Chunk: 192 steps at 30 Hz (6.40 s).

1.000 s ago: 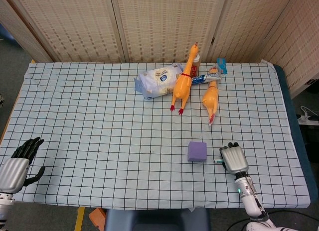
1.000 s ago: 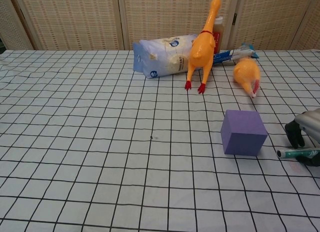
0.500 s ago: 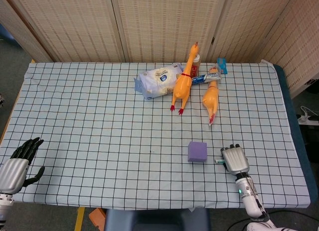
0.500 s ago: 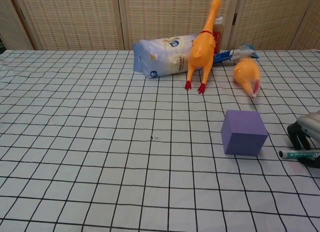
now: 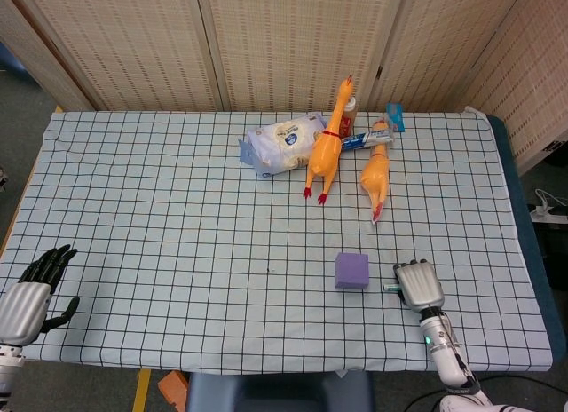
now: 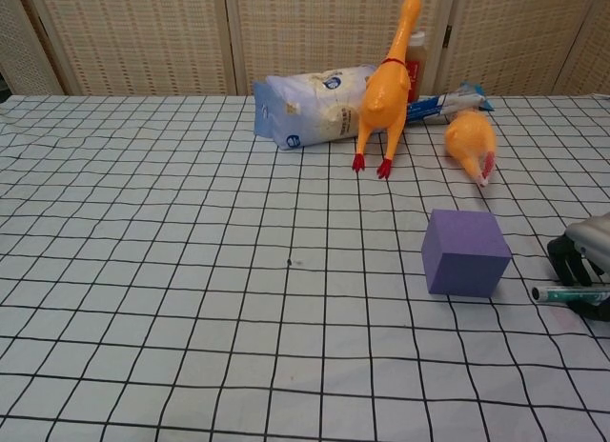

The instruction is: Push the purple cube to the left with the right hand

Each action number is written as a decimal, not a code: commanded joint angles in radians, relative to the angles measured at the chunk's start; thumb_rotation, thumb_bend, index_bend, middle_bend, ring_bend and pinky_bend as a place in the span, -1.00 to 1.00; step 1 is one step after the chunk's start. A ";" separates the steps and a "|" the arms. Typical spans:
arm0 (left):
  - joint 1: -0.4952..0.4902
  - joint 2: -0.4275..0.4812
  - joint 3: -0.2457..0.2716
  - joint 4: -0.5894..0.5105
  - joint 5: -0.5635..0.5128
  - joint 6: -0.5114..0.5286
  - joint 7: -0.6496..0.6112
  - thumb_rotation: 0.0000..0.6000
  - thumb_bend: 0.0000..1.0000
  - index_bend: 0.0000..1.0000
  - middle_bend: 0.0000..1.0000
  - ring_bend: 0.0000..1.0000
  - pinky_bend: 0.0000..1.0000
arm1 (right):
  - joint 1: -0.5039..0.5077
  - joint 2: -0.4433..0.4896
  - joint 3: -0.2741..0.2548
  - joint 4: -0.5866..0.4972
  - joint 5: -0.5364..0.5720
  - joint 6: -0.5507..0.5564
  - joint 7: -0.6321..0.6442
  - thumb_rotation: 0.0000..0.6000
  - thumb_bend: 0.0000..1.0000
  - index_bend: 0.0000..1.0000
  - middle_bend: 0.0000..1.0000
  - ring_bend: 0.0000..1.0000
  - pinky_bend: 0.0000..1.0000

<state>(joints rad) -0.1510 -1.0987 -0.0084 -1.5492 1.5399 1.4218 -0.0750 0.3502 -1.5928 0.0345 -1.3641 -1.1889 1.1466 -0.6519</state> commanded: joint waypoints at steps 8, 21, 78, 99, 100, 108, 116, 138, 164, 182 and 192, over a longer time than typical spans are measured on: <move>0.001 0.000 0.000 -0.002 0.000 0.002 0.004 1.00 -0.18 -1.00 -1.00 -1.00 -0.72 | -0.012 0.065 0.014 -0.063 -0.020 0.029 0.063 1.00 -0.20 0.81 0.40 0.03 0.05; -0.001 -0.001 -0.001 -0.004 -0.003 -0.004 0.009 1.00 -0.19 -1.00 -1.00 -1.00 -0.72 | 0.031 0.134 0.078 -0.126 0.057 0.004 -0.003 1.00 -0.19 0.91 0.49 0.10 0.09; -0.004 0.014 0.006 0.001 0.006 -0.011 -0.037 1.00 -0.18 -1.00 -1.00 -1.00 -0.72 | 0.270 -0.049 0.030 -0.255 0.270 0.040 -0.390 1.00 -0.19 0.93 0.50 0.13 0.10; -0.005 0.023 0.012 0.009 0.021 -0.009 -0.071 1.00 -0.18 -1.00 -1.00 -1.00 -0.72 | 0.369 -0.183 0.082 -0.253 0.353 0.061 -0.500 1.00 -0.19 0.93 0.50 0.13 0.10; -0.006 0.023 0.013 0.009 0.022 -0.010 -0.070 1.00 -0.18 -1.00 -1.00 -1.00 -0.72 | 0.377 -0.193 0.088 -0.250 0.360 0.062 -0.509 1.00 -0.19 0.93 0.50 0.13 0.10; -0.006 0.024 0.013 0.008 0.021 -0.011 -0.073 1.00 -0.18 -1.00 -1.00 -1.00 -0.72 | 0.439 -0.269 0.130 -0.211 0.427 0.059 -0.566 1.00 -0.19 0.93 0.50 0.14 0.10; -0.007 0.026 0.014 0.012 0.023 -0.011 -0.084 1.00 -0.18 -1.00 -1.00 -1.00 -0.72 | 0.504 -0.340 0.173 -0.184 0.477 0.063 -0.605 1.00 -0.19 0.93 0.50 0.14 0.10; -0.003 0.036 0.024 0.017 0.038 -0.004 -0.109 1.00 -0.18 -1.00 -1.00 -1.00 -0.72 | 0.732 -0.582 0.355 0.054 0.608 0.055 -0.695 1.00 -0.19 0.93 0.50 0.14 0.10; -0.004 0.047 0.020 0.031 0.029 -0.007 -0.154 1.00 -0.18 -1.00 -1.00 -1.00 -0.72 | 1.094 -0.676 0.315 0.281 0.806 0.065 -0.487 1.00 -0.19 0.93 0.50 0.14 0.10; 0.001 0.041 0.021 0.023 0.029 -0.001 -0.120 1.00 -0.18 -1.00 -1.00 -1.00 -0.72 | 0.846 -0.460 0.131 -0.023 0.680 0.307 -0.515 1.00 -0.19 0.93 0.50 0.14 0.10; 0.000 0.028 0.018 0.008 0.019 -0.006 -0.063 1.00 -0.18 -1.00 -1.00 -1.00 -0.72 | 0.614 -0.169 -0.059 -0.259 0.545 0.381 -0.420 1.00 -0.19 0.93 0.50 0.14 0.10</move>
<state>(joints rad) -0.1506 -1.0695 0.0102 -1.5396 1.5604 1.4166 -0.1402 1.0169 -1.8128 0.0261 -1.5834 -0.6021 1.5090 -1.1085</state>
